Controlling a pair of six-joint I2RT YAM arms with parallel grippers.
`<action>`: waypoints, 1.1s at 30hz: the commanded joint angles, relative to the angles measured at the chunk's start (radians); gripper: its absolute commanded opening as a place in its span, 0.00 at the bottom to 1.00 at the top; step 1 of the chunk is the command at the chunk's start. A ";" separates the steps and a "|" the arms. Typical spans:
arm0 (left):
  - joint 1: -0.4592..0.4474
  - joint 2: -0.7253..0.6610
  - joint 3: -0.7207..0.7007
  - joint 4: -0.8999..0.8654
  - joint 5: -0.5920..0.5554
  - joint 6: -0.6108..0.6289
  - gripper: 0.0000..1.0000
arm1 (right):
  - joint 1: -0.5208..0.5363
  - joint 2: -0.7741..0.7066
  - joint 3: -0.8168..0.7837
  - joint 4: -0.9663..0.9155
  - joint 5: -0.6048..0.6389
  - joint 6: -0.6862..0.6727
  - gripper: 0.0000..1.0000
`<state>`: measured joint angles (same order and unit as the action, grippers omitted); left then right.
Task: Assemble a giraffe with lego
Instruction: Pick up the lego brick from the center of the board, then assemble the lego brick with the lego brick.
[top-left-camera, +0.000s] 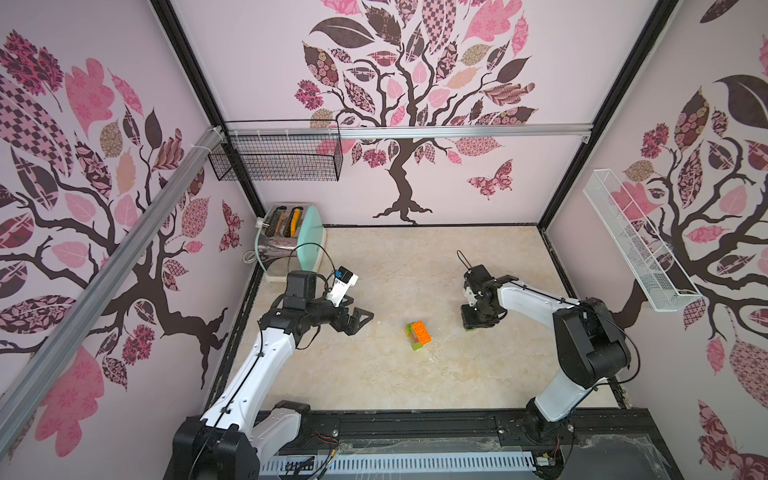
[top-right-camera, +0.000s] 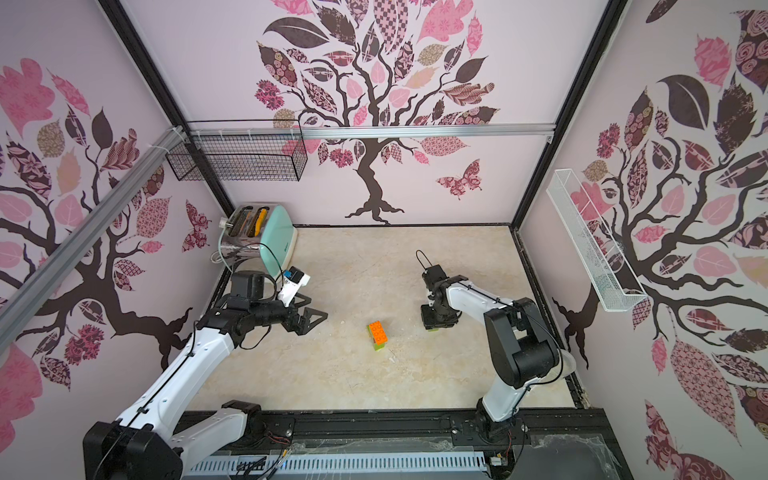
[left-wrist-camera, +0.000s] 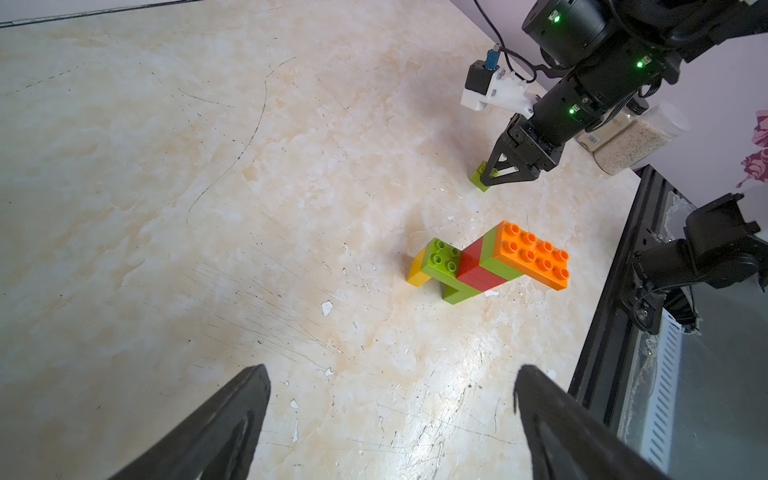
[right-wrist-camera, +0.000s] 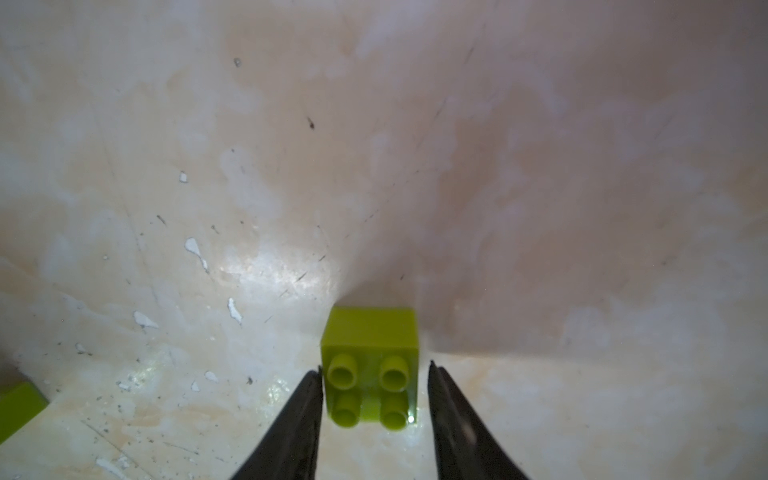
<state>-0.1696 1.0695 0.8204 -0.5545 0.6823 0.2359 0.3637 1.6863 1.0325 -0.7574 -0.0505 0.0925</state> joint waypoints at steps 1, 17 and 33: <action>0.007 -0.014 -0.011 0.017 0.013 0.009 0.98 | 0.013 0.030 0.034 -0.008 0.016 0.007 0.46; 0.007 -0.016 -0.014 0.016 0.014 0.011 0.98 | 0.040 0.019 0.106 -0.114 0.041 0.011 0.22; 0.008 -0.034 -0.023 -0.002 0.013 0.063 0.98 | 0.407 -0.009 0.695 -0.719 0.069 0.268 0.17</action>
<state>-0.1665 1.0531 0.8024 -0.5552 0.6830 0.2745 0.7284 1.6447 1.6752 -1.3319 -0.0090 0.2844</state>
